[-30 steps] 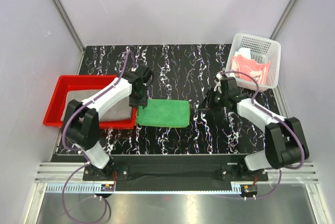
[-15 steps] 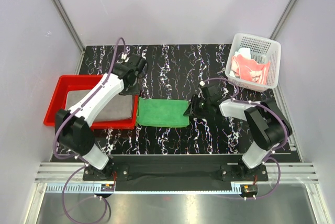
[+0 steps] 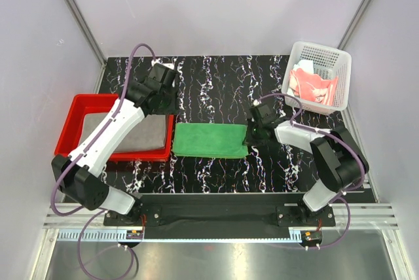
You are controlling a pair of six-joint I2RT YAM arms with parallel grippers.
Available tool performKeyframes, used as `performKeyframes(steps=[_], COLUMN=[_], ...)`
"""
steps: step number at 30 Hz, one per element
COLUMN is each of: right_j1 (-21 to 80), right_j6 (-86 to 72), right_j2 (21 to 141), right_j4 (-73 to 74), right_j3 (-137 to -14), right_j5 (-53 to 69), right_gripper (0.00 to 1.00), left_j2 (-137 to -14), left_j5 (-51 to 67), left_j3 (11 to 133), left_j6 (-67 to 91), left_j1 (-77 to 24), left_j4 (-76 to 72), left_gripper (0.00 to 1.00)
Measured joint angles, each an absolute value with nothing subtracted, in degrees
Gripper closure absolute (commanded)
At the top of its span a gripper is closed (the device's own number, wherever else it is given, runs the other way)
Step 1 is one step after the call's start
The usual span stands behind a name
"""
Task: Fold and stack the towels
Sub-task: Neatly place the folded towel into the bin
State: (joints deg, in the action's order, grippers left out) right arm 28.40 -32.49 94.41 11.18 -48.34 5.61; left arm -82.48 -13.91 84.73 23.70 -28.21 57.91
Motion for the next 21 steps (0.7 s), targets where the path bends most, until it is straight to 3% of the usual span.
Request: performKeyframes(steps=[14,17,21], right_j1=[19.1,18.0,17.8], right_j6=[-25.2,-23.9,-23.0], right_j2=[92.1,92.4,91.9], right_j4=[22.6,23.7,24.7], right_j3=[-49.4,-50.1,-50.3], right_j5=[5.2,5.6,5.6], right_gripper=[0.78,0.58,0.52], left_j2=[-89.8,-93.7,-96.4], left_j5=[-5.5,-4.7,-4.3], left_j3=[72.8,71.6,69.1], left_j6=[25.7,27.7,30.9], left_j1=[-33.2,-34.3,-34.8], left_j4=[45.8,43.1,38.4], left_gripper=[0.51,0.5,0.5])
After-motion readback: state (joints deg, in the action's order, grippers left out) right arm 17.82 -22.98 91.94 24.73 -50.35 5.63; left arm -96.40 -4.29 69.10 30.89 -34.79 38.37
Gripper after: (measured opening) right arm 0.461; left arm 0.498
